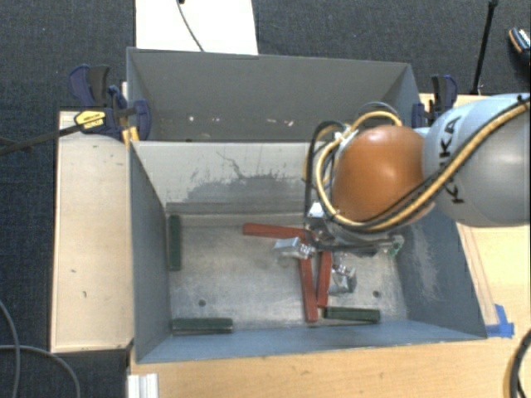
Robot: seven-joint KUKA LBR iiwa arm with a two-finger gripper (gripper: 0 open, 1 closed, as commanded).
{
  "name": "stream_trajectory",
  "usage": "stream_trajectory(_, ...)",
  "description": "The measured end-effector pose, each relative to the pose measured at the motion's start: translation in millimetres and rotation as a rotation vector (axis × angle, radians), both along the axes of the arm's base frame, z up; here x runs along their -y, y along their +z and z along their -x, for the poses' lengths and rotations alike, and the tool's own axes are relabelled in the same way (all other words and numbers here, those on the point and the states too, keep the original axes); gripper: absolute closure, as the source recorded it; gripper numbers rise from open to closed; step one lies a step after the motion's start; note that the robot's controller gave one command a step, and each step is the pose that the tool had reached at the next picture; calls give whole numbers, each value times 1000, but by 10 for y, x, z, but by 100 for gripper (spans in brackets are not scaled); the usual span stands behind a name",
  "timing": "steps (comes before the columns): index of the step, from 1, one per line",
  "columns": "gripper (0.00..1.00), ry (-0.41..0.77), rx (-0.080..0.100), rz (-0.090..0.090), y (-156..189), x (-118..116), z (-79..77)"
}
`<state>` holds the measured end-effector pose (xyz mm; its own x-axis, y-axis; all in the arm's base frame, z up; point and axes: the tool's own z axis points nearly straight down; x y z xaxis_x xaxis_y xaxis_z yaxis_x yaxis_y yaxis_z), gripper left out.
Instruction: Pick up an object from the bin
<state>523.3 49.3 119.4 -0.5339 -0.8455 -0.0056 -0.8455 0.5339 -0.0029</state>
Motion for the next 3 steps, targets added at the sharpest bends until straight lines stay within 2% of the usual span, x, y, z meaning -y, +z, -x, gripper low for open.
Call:
stream_trajectory(1, 0, 349, -5, 4, -496, 842, -49)
stream_trajectory(2, 0, 510, -5, 2, -274, 185, 127)
stream_trajectory(3, 0, 554, -6, 3, -501, 515, 387)
